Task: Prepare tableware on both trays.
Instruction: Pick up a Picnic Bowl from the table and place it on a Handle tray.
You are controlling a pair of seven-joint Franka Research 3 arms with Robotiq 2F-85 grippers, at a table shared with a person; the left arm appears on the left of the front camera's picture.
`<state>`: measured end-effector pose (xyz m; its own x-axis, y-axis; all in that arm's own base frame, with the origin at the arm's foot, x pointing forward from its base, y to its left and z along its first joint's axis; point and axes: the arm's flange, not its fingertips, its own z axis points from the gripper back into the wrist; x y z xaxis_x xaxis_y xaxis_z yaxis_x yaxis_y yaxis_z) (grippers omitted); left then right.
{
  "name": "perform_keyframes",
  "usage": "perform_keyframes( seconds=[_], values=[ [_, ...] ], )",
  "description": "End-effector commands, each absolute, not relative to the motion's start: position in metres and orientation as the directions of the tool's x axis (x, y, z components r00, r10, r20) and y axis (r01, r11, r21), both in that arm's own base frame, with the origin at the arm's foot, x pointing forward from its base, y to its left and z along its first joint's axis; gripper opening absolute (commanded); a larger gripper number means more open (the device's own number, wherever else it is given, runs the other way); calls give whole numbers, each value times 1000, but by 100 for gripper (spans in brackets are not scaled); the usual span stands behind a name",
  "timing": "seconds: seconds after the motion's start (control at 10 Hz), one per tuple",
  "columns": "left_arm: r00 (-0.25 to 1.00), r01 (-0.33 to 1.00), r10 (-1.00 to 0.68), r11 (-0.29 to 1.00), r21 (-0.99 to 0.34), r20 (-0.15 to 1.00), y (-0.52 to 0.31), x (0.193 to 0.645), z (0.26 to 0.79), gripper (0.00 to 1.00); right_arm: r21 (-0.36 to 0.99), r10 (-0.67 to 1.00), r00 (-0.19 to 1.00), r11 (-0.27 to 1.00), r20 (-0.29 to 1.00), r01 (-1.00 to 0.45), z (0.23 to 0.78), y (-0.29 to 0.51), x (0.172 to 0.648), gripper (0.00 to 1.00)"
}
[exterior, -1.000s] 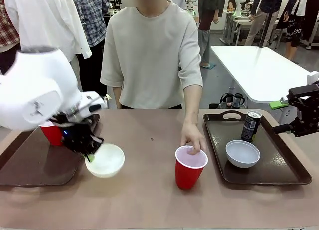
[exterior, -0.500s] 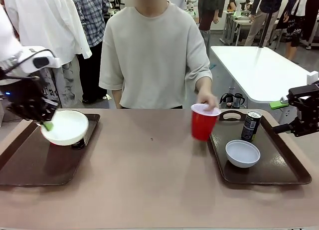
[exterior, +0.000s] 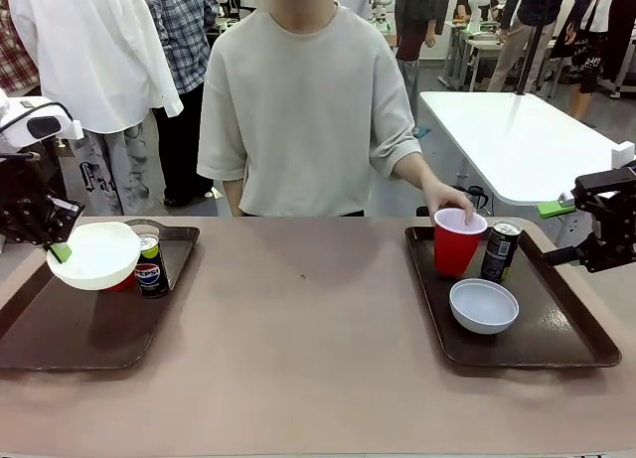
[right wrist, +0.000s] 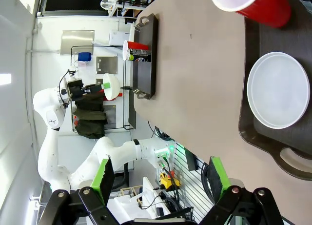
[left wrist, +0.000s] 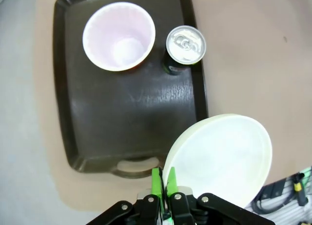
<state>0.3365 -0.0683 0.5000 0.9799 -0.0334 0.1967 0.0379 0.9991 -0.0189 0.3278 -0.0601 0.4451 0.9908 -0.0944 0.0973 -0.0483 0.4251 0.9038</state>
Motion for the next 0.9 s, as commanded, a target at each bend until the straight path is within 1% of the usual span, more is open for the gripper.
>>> perform_keyframes(
  seconds=[0.0, 0.1, 0.3, 0.4, 0.5, 0.8],
  values=[
    [979, 28, -25, 1000, -10, 203, -70, 336, 503, 0, 900, -75, 990, 429, 116, -73, 444, -62, 326, 100],
    [980, 38, -33, 999, -19, 197, -68, 337, 500, 4, 900, -75, 990, 429, 116, -73, 444, -62, 326, 100],
    [975, 3, -4, 1000, 7, 224, -44, 349, 483, 4, 900, -75, 990, 429, 116, -73, 444, -62, 326, 100],
    [978, -17, 12, 1000, 20, 208, -36, 351, 471, 4, 900, -75, 990, 429, 116, -73, 444, -62, 326, 100],
    [983, -22, 20, 1000, 7, 182, -30, 354, 452, 4, 900, -75, 990, 429, 116, -73, 444, -62, 326, 100],
    [994, -60, 59, 998, 10, 89, -17, 355, 409, 4, 900, -75, 990, 429, 116, -73, 444, -62, 326, 100]
  ],
)
